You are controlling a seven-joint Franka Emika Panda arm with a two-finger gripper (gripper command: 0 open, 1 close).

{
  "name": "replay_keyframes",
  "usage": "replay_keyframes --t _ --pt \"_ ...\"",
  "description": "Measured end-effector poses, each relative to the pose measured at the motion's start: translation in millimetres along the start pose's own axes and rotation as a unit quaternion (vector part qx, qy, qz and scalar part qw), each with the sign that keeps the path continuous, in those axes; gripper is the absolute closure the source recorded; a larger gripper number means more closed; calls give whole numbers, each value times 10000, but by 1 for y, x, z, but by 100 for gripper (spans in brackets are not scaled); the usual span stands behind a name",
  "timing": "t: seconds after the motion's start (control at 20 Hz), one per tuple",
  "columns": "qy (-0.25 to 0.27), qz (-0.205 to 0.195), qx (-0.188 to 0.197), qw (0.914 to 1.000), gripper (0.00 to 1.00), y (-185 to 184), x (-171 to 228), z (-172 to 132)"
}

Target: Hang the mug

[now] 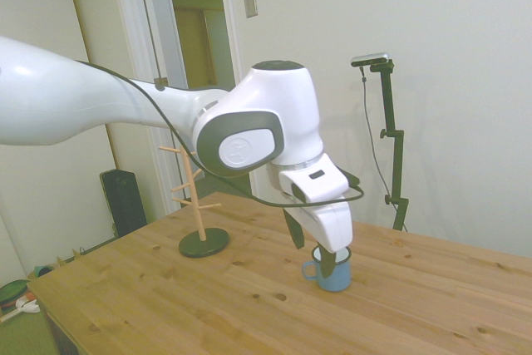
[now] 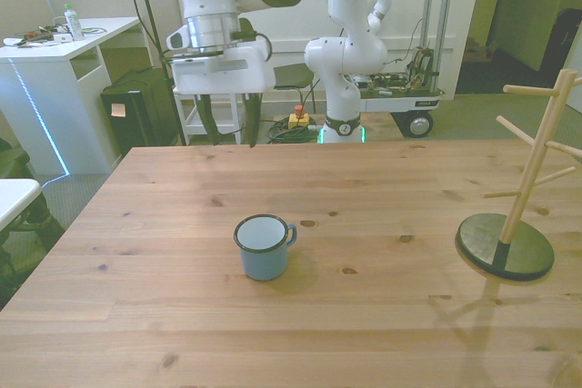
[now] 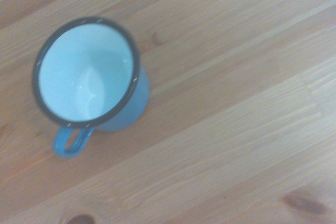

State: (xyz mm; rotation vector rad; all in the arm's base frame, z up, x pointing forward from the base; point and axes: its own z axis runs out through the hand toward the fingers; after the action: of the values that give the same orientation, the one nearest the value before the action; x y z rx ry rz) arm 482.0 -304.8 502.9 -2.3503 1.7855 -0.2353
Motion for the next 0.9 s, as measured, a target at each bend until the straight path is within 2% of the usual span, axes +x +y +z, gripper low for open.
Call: replay_keyframes --t 0.2,0.4,0.55,0.9 --pt "36 112 54 9999 0 -1 42 1" --pt "51 102 83 9999 0 -26 61 -5" --pt "83 4 58 9999 0 -46 65 -4" --pt "38 -78 19 10000 0 -84 52 35"
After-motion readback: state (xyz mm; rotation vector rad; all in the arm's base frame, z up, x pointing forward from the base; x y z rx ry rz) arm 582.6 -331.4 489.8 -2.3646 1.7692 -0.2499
